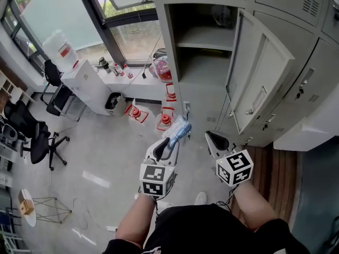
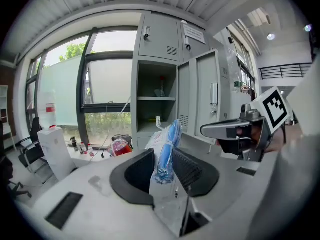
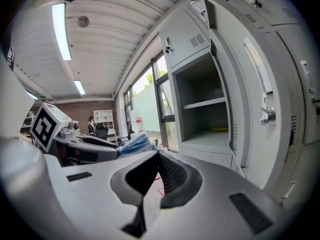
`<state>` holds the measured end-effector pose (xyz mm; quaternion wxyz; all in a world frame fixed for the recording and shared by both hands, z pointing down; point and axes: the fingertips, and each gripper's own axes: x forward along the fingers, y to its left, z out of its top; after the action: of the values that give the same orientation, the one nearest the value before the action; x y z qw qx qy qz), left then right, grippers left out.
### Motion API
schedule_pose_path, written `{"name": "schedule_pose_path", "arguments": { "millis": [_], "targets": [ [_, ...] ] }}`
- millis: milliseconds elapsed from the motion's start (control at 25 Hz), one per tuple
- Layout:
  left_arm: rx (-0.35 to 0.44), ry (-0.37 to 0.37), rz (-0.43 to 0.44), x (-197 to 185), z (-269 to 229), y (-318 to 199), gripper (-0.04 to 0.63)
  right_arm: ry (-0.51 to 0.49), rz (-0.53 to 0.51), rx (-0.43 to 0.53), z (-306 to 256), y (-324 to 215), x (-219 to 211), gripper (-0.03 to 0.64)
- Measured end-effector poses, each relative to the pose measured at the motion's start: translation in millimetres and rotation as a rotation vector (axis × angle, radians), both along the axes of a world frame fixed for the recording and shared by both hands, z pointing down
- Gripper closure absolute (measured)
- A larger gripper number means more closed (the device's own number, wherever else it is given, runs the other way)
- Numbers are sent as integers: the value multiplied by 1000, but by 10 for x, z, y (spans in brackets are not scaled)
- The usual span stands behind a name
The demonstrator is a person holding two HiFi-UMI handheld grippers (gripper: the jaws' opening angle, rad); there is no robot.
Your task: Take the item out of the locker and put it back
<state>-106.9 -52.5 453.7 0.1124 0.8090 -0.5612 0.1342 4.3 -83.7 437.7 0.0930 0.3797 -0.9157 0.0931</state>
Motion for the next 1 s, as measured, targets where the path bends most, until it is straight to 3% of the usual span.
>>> {"name": "schedule_pose_path", "arguments": {
  "millis": [320, 1000],
  "targets": [
    [0, 51, 20, -358, 50, 324, 476, 10, 32, -19, 71, 227, -356, 566],
    [-3, 47, 106, -775, 104, 854, 479, 4, 115, -42, 200, 774, -737, 566]
  ]
}}
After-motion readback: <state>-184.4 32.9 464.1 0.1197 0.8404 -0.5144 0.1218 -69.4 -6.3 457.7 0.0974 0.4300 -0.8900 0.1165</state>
